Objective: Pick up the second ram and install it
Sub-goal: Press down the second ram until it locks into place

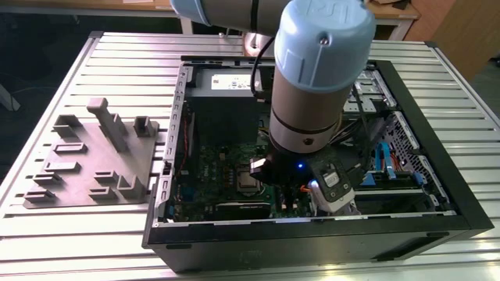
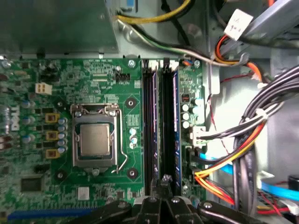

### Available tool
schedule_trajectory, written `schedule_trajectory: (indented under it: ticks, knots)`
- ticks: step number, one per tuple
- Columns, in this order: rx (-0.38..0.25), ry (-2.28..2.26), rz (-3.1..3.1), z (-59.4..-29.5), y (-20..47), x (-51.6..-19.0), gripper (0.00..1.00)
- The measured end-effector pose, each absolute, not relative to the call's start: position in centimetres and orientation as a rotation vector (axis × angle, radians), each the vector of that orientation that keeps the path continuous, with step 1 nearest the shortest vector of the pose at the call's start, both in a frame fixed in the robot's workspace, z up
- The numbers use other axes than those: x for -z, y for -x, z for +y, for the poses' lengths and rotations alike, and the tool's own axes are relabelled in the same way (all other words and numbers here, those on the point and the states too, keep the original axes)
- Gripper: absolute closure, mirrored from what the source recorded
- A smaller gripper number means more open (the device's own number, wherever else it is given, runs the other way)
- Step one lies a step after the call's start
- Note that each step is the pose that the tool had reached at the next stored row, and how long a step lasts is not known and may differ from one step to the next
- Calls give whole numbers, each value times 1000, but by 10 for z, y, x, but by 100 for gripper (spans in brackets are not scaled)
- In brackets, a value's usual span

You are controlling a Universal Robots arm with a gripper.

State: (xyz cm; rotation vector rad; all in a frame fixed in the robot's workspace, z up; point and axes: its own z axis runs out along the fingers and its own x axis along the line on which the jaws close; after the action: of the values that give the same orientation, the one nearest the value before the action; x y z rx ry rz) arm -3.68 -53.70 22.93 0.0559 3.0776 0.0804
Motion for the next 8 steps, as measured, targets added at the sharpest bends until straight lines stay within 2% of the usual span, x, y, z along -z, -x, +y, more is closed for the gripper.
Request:
schedule_trajectory:
  ticks: [8]
  knots:
    - [-80,-56,3078,-537,37,-239,90]
